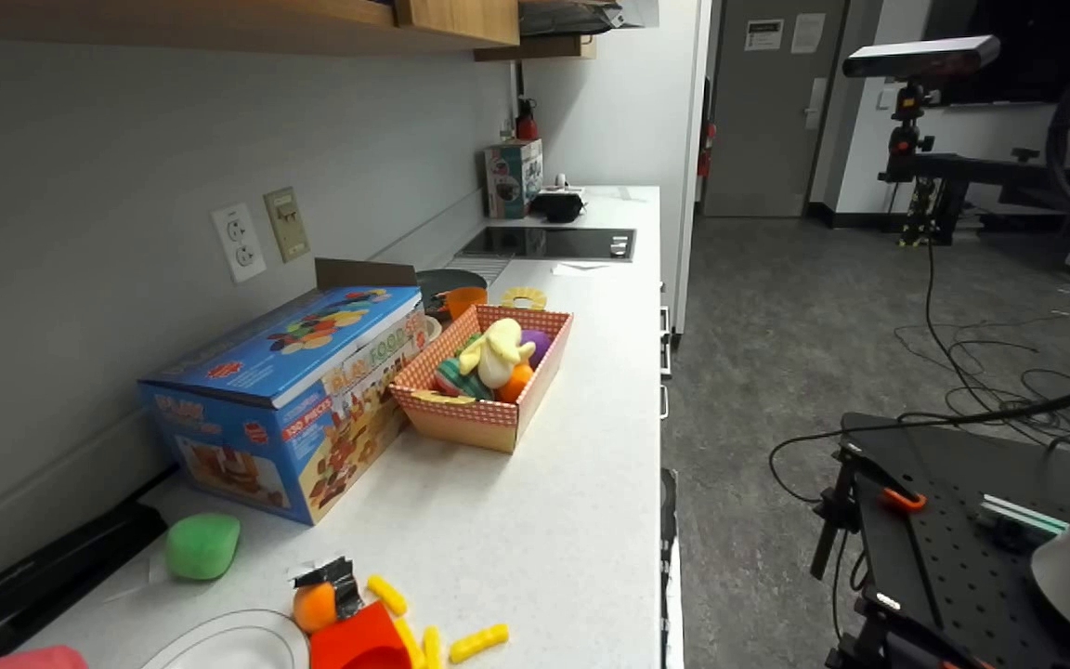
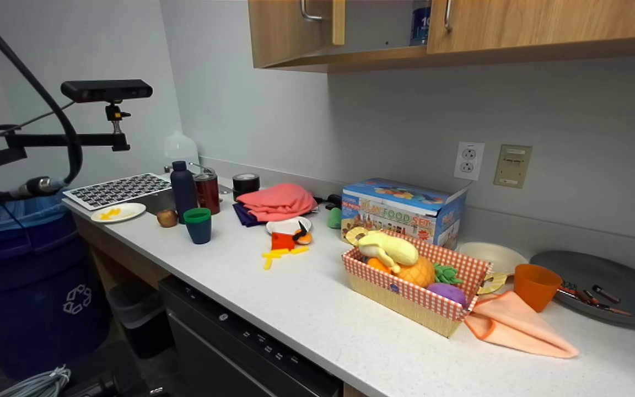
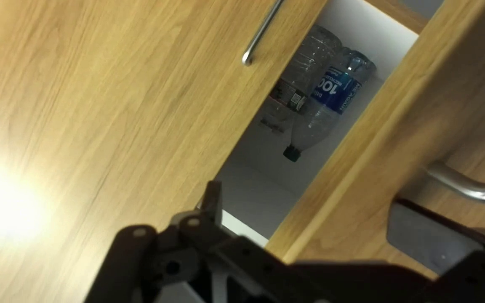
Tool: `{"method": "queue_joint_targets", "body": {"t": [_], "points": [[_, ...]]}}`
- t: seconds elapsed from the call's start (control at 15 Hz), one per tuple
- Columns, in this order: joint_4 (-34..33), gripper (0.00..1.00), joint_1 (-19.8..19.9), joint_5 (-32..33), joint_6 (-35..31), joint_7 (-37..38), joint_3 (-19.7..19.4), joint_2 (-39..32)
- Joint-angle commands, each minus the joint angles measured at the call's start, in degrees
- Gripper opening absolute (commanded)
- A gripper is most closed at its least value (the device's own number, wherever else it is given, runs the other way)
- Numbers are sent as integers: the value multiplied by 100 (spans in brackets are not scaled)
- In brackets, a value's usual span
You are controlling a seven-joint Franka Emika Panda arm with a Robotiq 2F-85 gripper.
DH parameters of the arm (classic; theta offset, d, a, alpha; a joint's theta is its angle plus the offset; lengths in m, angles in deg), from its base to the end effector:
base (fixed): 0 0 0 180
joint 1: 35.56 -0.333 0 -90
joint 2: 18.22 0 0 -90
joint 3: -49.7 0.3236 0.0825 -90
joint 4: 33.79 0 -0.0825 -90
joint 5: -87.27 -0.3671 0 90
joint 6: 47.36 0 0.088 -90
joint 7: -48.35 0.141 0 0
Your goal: Close the cabinet
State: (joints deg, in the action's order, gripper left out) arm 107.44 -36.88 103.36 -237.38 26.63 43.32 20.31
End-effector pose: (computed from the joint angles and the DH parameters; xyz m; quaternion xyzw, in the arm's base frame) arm 0.3839 -0.0202 0.7144 0.6961 0.2046 0.6578 0.2020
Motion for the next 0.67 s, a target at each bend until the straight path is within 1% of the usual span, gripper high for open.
{"method": "queue_joint_targets", "body": {"t": [0.0,0.27,0.33,0.6], "points": [[-597,100,249,363,-363,-215,85,-808],[-1026,100,213,609,-384,-334,50,-1278],[-1093,100,153,560,-367,-446,16,-1344],[-1286,100,158,582,-362,-631,4,-1467]]}}
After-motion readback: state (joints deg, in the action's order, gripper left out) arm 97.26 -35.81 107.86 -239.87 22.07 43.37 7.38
